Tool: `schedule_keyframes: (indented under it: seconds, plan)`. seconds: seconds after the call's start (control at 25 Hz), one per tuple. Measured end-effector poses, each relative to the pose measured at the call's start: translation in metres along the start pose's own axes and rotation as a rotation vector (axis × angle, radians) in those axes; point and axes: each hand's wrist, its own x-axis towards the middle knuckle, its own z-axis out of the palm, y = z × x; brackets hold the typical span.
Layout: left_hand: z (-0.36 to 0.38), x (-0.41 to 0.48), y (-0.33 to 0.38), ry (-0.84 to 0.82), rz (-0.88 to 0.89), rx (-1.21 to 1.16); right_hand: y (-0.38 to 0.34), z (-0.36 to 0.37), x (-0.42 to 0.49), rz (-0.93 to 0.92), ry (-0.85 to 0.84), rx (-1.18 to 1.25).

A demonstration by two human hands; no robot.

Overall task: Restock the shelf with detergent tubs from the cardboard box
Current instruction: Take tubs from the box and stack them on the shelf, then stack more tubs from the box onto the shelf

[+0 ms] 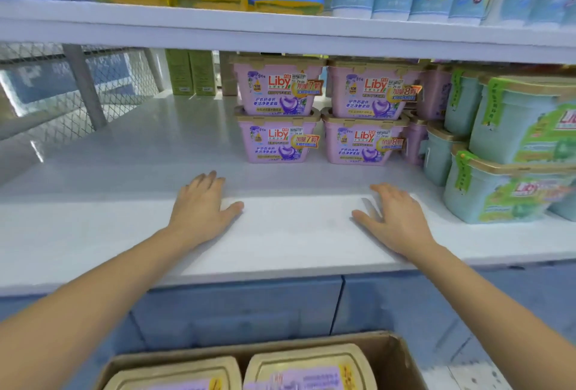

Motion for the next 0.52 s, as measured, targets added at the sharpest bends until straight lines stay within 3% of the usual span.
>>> schedule_keyframes:
  seconds: [0.52]
  plan:
    - [-0.049, -0.189, -0.069, -0.007, 0.064, 0.047, -0.051, -0.019, -0.154, -0.141, -0.047, -0.111]
